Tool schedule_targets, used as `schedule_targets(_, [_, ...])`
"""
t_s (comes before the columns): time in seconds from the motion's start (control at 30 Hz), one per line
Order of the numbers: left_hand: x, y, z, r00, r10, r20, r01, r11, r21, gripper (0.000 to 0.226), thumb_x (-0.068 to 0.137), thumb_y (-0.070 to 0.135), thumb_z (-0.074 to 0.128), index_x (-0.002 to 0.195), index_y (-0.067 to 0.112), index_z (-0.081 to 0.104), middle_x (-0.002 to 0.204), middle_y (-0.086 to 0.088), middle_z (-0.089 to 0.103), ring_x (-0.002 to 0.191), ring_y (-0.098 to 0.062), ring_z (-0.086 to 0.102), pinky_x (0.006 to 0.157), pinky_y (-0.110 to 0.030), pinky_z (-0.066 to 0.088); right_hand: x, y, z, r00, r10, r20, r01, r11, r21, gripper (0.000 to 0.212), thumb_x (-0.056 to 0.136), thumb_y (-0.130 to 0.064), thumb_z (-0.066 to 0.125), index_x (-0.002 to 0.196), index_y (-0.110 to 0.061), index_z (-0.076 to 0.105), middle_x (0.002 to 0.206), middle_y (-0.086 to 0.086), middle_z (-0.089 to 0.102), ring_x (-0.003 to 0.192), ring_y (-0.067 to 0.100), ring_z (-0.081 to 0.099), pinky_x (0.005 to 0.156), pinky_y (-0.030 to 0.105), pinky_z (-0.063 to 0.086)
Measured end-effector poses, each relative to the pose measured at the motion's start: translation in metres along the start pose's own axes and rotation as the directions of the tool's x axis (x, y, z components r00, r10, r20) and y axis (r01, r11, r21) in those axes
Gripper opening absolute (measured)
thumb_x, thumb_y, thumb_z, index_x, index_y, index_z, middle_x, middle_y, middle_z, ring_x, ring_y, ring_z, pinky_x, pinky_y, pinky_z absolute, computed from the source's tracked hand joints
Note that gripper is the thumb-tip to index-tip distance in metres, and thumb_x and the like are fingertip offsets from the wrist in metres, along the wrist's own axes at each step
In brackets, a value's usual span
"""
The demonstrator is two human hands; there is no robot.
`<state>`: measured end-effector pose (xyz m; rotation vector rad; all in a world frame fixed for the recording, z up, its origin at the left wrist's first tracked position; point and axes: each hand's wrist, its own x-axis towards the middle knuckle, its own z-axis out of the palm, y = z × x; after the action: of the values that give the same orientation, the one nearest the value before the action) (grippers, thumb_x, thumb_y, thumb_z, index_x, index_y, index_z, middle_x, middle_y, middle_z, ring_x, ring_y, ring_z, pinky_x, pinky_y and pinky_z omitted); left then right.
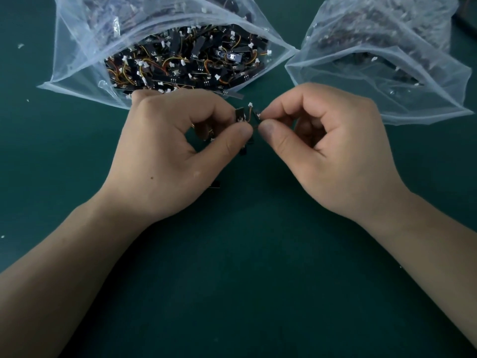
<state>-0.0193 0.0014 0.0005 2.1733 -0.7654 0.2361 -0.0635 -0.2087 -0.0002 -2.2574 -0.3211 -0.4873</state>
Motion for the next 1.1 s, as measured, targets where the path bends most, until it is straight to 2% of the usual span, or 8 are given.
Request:
schedule_targets(0.27, [0.005,0.002,0.003,1.000,-0.019,0.004,0.019,1.000,0.013,0.026,0.100,0.033,0.069,0.082,0.014,0.067,0.076,0.010,0.064,0.075,-0.015,0.063,0.086,-0.059,0.050,0.001,0.000,-0.002,0.992,-0.028,0.127,0.027,1.000,0.014,0.006,0.099,-0.009,0.067,0.094,-0.013,0.067,0.085,-0.021,0.059,0.075,0.009,0.058,0.068,0.012,0.040])
schedule_targets(0.5, [0.005,0.000,0.003,1.000,0.006,0.023,-0.006,1.000,0.007,0.021,0.101,0.032,0.067,0.085,0.019,0.067,0.082,0.012,0.067,0.080,-0.011,0.065,0.089,-0.061,0.048,0.000,0.003,-0.001,0.992,-0.040,0.119,0.033,0.998,0.057,0.005,0.098,-0.010,0.068,0.095,-0.013,0.068,0.083,-0.018,0.060,0.070,0.017,0.058,0.061,0.018,0.042])
schedule_targets(0.57, [0.004,0.001,0.002,1.000,0.017,0.005,-0.017,1.000,-0.008,0.018,0.103,0.031,0.066,0.090,0.020,0.071,0.085,0.017,0.068,0.081,-0.009,0.066,0.089,-0.055,0.051,0.000,0.003,-0.001,0.995,-0.025,0.100,0.016,0.996,0.088,0.009,0.096,-0.008,0.065,0.089,-0.013,0.066,0.075,-0.012,0.060,0.063,0.017,0.055,0.057,0.019,0.039])
schedule_targets(0.67, [0.004,0.001,-0.001,0.998,-0.006,-0.069,0.001,0.997,-0.075,0.019,0.107,0.024,0.060,0.110,0.015,0.076,0.090,0.010,0.071,0.081,-0.011,0.066,0.080,-0.022,0.051,0.000,0.009,-0.011,1.000,0.020,0.000,-0.020,0.996,0.082,0.014,0.086,-0.003,0.052,0.073,-0.008,0.054,0.059,-0.003,0.050,0.052,0.014,0.042,0.050,0.024,0.030])
schedule_targets(0.7, [0.003,0.001,-0.001,0.995,-0.027,-0.100,0.018,0.996,-0.090,0.019,0.107,0.020,0.058,0.112,0.014,0.075,0.088,0.007,0.070,0.079,-0.011,0.064,0.075,-0.018,0.048,0.001,0.012,-0.017,0.999,0.035,-0.016,-0.034,0.999,0.031,0.014,0.083,-0.005,0.048,0.070,-0.007,0.050,0.057,0.000,0.047,0.051,0.015,0.040,0.049,0.028,0.029])
schedule_targets(0.8, [0.001,-0.001,0.001,0.981,-0.080,-0.175,0.065,0.994,-0.088,0.018,0.103,0.011,0.059,0.111,0.016,0.073,0.082,0.008,0.066,0.075,-0.013,0.059,0.070,-0.015,0.044,0.008,0.024,-0.029,0.991,0.137,0.004,-0.134,0.974,-0.184,0.019,0.083,-0.019,0.043,0.066,-0.014,0.048,0.053,-0.003,0.046,0.051,0.020,0.043,0.050,0.033,0.031])
schedule_targets(0.9, [0.003,-0.001,0.003,0.979,-0.099,-0.175,0.086,0.993,-0.081,0.019,0.101,0.010,0.060,0.114,0.017,0.072,0.078,0.011,0.063,0.072,-0.015,0.058,0.069,-0.015,0.043,0.009,0.027,-0.027,0.972,0.233,0.018,-0.214,0.919,-0.331,0.018,0.082,-0.033,0.049,0.071,-0.021,0.058,0.056,-0.010,0.052,0.055,0.012,0.050,0.056,0.031,0.037])
schedule_targets(1.1, [0.003,0.000,0.004,0.982,-0.120,-0.149,0.109,0.991,-0.082,0.021,0.099,0.009,0.062,0.112,0.022,0.073,0.075,0.006,0.063,0.068,-0.018,0.056,0.063,-0.016,0.042,0.007,0.028,-0.022,0.973,0.231,0.019,-0.208,0.903,-0.377,0.009,0.088,-0.036,0.064,0.083,-0.029,0.067,0.058,-0.013,0.057,0.060,0.006,0.058,0.059,0.031,0.048])
